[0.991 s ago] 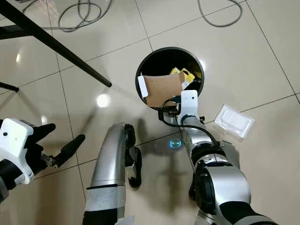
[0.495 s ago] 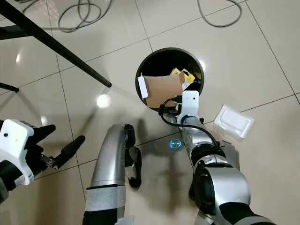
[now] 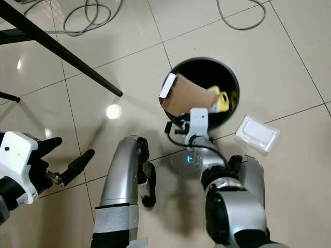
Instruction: Picking trash to rubbish bin
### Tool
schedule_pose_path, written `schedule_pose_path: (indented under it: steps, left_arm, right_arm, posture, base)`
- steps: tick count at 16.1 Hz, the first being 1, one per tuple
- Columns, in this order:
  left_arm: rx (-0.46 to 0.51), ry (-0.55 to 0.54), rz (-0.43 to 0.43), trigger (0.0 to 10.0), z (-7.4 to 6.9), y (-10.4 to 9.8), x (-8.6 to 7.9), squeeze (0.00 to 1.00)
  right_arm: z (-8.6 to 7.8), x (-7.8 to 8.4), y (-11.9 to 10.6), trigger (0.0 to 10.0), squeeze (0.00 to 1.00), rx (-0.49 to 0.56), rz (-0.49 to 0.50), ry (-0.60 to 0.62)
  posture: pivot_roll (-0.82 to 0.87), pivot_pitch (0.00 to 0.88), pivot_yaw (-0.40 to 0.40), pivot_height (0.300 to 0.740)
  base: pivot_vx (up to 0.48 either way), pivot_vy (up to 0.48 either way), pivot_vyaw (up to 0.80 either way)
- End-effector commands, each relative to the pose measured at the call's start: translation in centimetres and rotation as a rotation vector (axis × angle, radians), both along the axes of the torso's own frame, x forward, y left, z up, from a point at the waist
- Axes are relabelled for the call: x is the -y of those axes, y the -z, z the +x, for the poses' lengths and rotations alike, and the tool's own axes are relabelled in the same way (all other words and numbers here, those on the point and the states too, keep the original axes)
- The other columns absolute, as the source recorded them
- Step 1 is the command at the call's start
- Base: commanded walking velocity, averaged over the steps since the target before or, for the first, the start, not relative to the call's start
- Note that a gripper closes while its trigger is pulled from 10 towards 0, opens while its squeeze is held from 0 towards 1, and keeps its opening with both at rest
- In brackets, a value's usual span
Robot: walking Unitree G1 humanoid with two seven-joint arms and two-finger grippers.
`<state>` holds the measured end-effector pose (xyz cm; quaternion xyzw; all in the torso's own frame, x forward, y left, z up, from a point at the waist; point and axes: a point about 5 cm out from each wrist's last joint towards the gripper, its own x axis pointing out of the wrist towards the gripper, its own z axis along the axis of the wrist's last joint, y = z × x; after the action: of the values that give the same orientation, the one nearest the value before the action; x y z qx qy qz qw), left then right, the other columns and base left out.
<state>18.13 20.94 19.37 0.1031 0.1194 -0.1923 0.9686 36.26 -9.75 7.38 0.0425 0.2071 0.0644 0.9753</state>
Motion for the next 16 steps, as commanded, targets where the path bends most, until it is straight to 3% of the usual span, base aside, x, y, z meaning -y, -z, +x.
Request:
schedule_pose_path:
  steps: [1, 6, 16]
  left_arm:
    - [-0.035, 0.001, 0.004, 10.0, -0.4, 0.5, 0.0, 0.00]
    - [-0.032, 0.003, 0.001, 10.0, -0.3, 0.5, 0.2, 0.00]
    - [-0.025, 0.007, -0.009, 10.0, 0.0, 0.6, 0.4, 0.00]
  right_arm:
    - [-2.4, -1.0, 3.5, 10.0, 0.00, -0.164, 0.028, -0.024]
    - [-2.6, -2.0, 3.4, 10.0, 0.00, -0.162, 0.057, -0.049]
    - [-2.8, -0.4, 3.8, 10.0, 0.00, -0.126, 0.042, -0.035]
  posture:
    - [0.50, 0.640, 0.225, 0.524]
    - [0.49, 0.635, 0.222, 0.524]
    - [0.47, 0.626, 0.217, 0.524]
  base:
    - [0.000, 0.000, 0.00]
    - [0.000, 0.000, 0.00]
    - [0.000, 0.000, 0.00]
